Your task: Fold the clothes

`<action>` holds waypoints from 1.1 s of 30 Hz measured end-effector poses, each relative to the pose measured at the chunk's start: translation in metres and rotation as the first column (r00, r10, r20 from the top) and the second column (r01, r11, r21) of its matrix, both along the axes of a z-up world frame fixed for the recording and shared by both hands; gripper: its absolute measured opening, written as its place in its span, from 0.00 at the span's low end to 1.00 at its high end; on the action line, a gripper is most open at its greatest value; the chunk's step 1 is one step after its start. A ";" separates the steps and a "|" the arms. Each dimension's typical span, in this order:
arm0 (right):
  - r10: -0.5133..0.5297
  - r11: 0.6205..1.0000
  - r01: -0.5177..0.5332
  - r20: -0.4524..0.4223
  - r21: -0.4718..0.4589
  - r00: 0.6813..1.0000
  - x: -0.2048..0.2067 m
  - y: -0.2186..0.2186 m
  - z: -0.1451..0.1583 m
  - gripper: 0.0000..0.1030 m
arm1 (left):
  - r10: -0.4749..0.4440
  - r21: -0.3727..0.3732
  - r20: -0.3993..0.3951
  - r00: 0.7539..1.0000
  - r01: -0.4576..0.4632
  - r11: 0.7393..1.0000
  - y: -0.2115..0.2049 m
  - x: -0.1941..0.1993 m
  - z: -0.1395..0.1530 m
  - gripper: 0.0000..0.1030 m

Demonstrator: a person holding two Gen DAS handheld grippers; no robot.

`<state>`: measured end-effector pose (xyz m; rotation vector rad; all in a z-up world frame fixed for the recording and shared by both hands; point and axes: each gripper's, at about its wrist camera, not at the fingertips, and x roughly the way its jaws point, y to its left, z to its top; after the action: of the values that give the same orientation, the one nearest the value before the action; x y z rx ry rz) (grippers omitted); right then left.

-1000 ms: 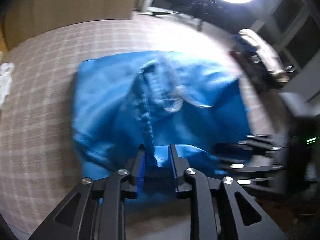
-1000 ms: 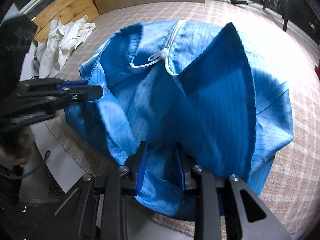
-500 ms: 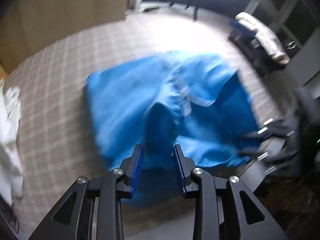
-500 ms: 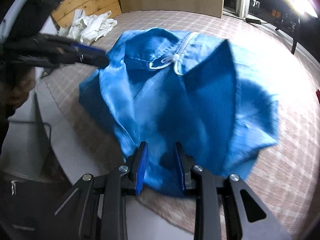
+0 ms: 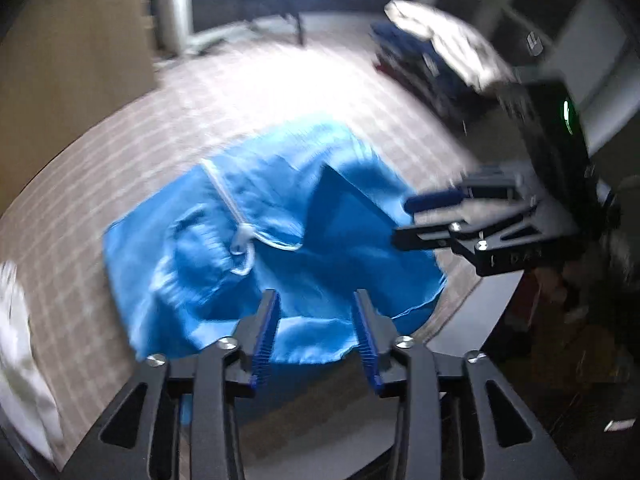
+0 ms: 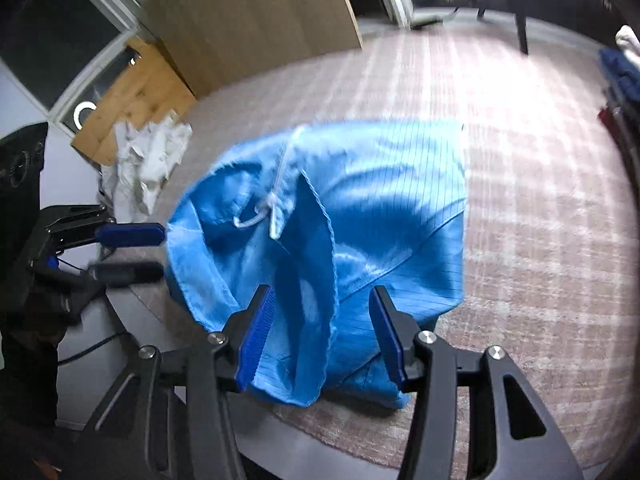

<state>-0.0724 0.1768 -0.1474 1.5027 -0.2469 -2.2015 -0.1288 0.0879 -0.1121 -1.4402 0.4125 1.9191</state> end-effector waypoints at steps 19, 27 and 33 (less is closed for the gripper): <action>0.064 0.998 -0.063 0.022 -0.026 0.998 -0.022 -0.003 -0.001 0.02 | -0.113 -0.116 0.046 0.993 0.118 0.986 -0.021 0.012 -0.028 0.02; -0.135 0.983 0.121 -0.094 -0.139 0.986 -0.045 0.023 0.016 0.02 | 0.070 0.062 0.002 0.998 -0.070 0.996 -0.071 0.002 -0.009 0.02; -0.091 0.992 0.084 0.065 0.094 0.994 -0.043 0.005 -0.005 0.05 | 0.021 0.072 0.051 0.998 -0.024 0.997 -0.062 0.015 -0.029 0.02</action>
<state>-0.1155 0.1815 -0.1528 1.6489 -0.2423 -2.2586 -0.1139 0.0255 -0.1414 -1.4486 0.3013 1.8918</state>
